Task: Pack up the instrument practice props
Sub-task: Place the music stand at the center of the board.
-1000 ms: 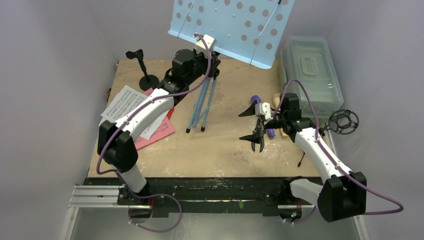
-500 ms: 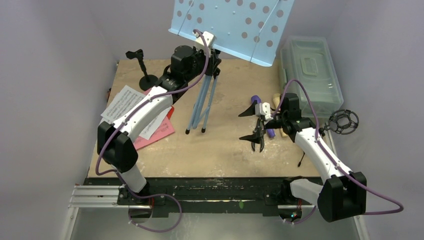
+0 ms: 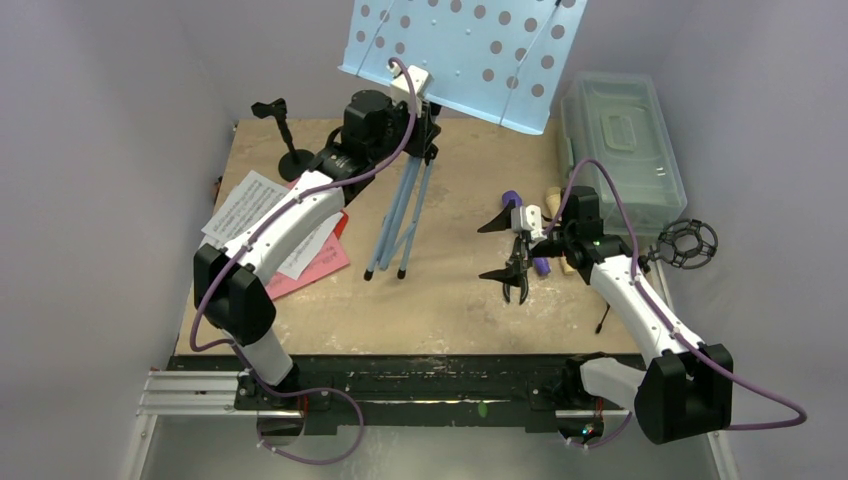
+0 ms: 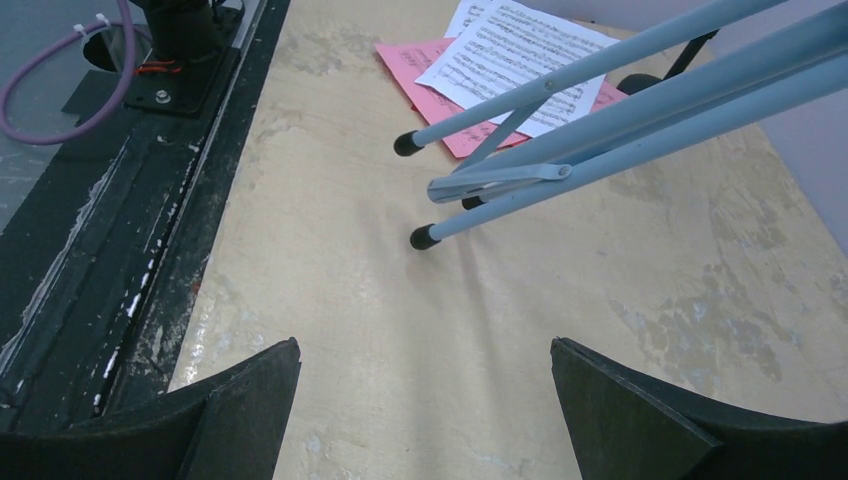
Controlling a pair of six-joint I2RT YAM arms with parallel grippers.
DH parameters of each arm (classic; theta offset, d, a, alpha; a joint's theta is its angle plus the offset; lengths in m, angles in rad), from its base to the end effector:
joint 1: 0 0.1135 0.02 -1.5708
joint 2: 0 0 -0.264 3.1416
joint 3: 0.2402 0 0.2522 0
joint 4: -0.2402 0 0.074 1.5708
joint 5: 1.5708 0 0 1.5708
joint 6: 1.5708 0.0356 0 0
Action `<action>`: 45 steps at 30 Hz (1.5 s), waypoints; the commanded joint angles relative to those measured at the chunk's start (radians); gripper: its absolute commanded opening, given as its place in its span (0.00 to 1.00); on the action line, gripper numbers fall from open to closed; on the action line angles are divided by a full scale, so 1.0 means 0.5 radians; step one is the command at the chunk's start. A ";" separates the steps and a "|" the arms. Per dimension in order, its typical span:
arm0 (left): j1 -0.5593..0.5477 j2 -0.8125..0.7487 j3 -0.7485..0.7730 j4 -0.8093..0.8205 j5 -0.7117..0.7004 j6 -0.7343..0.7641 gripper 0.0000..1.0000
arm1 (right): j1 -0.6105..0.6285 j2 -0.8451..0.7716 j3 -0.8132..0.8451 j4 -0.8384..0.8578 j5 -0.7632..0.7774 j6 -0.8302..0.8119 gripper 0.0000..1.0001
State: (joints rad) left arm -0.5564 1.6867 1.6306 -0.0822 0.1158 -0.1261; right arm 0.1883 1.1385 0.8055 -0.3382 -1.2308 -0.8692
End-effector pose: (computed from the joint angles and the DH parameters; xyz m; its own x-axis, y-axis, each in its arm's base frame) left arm 0.3433 -0.2183 0.4068 -0.1943 -0.0262 -0.9806 0.6021 0.7860 -0.1404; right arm 0.2174 0.0756 0.2764 0.2073 -0.2198 -0.9533 -0.9750 0.0333 -0.2197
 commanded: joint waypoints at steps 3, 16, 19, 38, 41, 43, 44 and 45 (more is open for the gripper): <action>0.027 -0.311 0.152 0.400 -0.077 -0.081 0.00 | -0.014 -0.010 -0.006 -0.023 -0.063 -0.055 0.99; 0.058 -0.311 0.150 0.087 -0.146 -0.172 0.00 | -0.017 -0.006 -0.015 -0.027 -0.054 -0.071 0.99; 0.066 -0.290 0.152 0.035 -0.149 -0.202 0.00 | -0.019 -0.004 -0.018 -0.026 -0.054 -0.072 0.99; 0.140 -0.062 0.113 -0.159 -0.088 -0.432 0.00 | -0.025 0.002 -0.028 -0.024 -0.039 -0.084 0.99; 0.159 -0.029 0.094 -0.166 -0.082 -0.480 0.00 | -0.025 0.002 -0.027 -0.026 -0.036 -0.086 0.99; 0.170 -0.010 0.071 -0.165 -0.081 -0.516 0.00 | -0.027 0.002 -0.029 -0.028 -0.036 -0.087 0.99; 0.173 -0.002 0.060 -0.163 -0.083 -0.527 0.00 | -0.029 0.005 -0.028 -0.027 -0.036 -0.087 0.99; 0.177 0.008 0.048 -0.165 -0.093 -0.549 0.00 | -0.029 0.007 -0.028 -0.028 -0.036 -0.087 0.99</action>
State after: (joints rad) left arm -0.4843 1.7405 1.6199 -0.3904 0.0566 -0.3397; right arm 0.1818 1.1385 0.7963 -0.3454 -1.2301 -0.8986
